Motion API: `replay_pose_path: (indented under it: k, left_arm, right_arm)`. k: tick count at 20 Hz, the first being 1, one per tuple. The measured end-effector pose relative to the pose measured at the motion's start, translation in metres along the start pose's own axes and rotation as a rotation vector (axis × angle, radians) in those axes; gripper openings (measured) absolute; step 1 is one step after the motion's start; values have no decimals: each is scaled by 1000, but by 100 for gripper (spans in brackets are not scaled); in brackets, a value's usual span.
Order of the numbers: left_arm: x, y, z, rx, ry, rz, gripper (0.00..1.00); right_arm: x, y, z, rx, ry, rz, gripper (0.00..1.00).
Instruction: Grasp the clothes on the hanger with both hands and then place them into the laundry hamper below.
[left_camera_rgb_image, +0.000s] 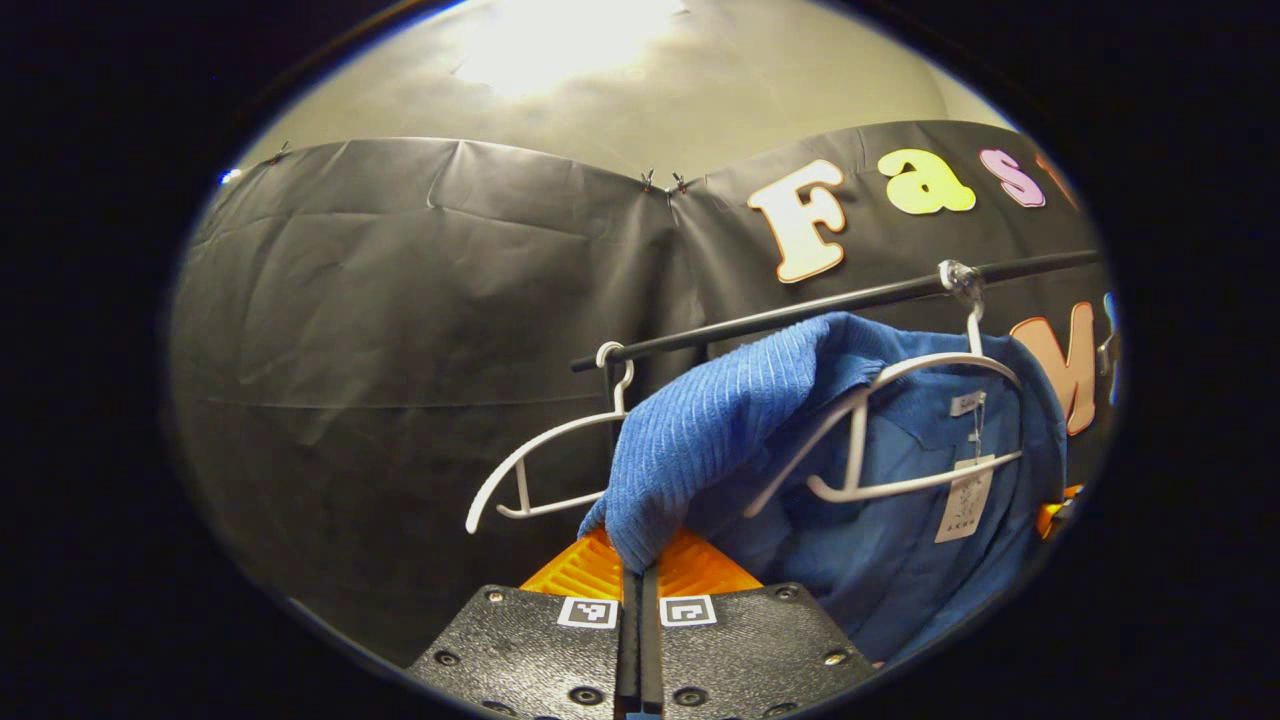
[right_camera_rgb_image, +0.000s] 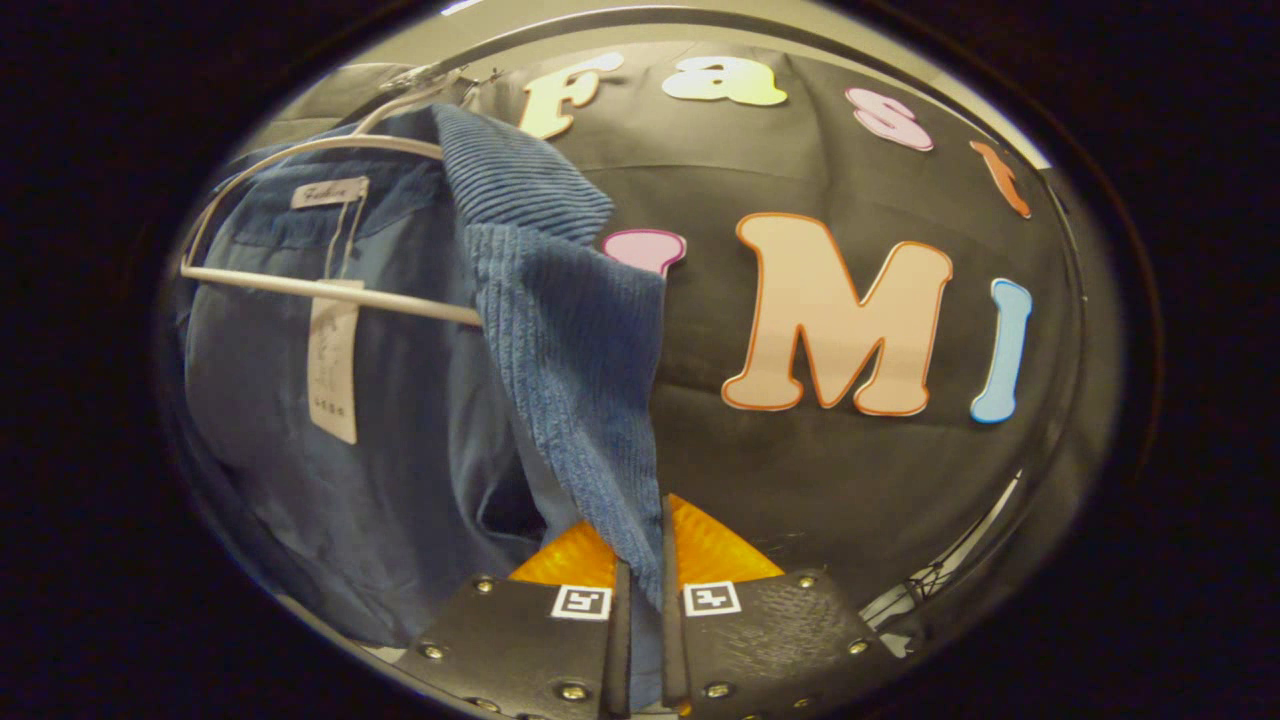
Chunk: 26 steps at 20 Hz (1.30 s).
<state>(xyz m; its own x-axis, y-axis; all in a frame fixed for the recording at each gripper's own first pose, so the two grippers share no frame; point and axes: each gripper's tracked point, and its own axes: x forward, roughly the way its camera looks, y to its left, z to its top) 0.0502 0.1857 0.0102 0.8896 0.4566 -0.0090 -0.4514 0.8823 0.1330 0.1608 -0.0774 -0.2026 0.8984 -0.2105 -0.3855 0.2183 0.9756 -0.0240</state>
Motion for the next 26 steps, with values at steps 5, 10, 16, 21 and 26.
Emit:
replay_pose_path:
  k: [5, 10, 16, 21, 26]
  left_arm:
    - [8, 17, -12, -23, 27, 32, 0]
    - [8, 15, -31, -17, 64, 22, 1]
    - [3, 4, -45, 15, 86, -11, 3]
    - [0, 0, -53, 13, 102, -22, 1]
    - [-3, -5, -56, 12, 107, -34, 2]
  right_arm:
    - [7, -23, 19, 7, -31, -51, 12]
    - [15, -42, 31, 35, -47, -81, 12]
    - [24, -71, 56, 72, -96, -145, 7]
    - [29, -92, 79, 162, -152, -193, 12]
    - [37, -113, 98, 178, -212, -241, 12]
